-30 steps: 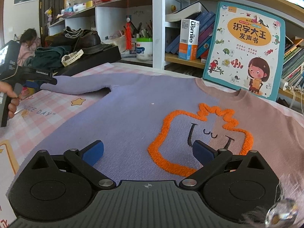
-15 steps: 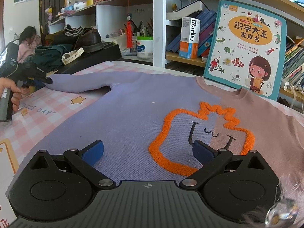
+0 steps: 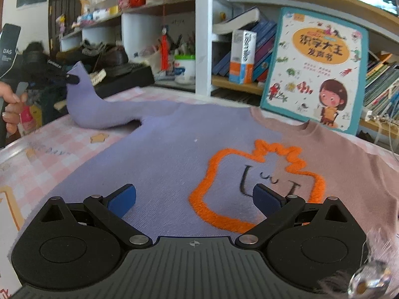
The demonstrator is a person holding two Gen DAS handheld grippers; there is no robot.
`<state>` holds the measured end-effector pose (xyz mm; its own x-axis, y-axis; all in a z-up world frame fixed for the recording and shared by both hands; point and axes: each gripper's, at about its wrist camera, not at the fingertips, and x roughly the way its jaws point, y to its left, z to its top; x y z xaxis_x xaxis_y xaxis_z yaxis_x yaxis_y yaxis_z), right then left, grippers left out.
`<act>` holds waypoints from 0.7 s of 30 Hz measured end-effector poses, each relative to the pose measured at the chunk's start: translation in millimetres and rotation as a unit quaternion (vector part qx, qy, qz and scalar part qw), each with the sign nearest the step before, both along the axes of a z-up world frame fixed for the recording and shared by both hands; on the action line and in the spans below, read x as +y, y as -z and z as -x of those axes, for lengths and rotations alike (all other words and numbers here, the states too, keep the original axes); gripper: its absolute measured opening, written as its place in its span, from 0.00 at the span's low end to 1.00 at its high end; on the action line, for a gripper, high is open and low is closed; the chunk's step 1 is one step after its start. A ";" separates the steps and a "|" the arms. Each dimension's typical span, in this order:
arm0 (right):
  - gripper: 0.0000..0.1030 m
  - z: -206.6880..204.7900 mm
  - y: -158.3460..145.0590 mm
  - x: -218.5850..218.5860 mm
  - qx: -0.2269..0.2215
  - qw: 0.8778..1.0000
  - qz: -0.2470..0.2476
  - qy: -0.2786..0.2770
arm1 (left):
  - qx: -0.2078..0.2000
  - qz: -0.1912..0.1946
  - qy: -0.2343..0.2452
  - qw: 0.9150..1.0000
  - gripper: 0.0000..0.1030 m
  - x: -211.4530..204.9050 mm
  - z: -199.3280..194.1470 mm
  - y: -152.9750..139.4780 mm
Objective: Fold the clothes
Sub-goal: 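Grasp the lavender sleeve cuff with the left tool and lift it, then carry the lavender sleeve across the sweater body and open the left tool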
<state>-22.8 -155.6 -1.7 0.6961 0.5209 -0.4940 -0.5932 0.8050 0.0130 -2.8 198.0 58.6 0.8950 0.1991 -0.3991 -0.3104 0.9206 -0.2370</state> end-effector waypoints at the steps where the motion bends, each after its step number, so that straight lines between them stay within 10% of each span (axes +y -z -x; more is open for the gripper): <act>1: 0.98 1.4 -1.2 -5.5 -0.007 1.000 0.000 0.003 | -0.006 -0.006 0.014 1.000 0.07 -9.3 -2.6 -5.8; 21: 0.99 4.3 4.8 -107.6 0.017 0.997 0.000 0.081 | -0.052 0.001 0.249 0.967 0.07 -183.6 -87.7 -54.9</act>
<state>-27.1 -263.2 -6.6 0.7536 0.4033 -0.5190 -0.4550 0.8900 0.0309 84.9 14.4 113.6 0.9152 -0.2668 -0.3021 0.1958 0.9495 -0.2453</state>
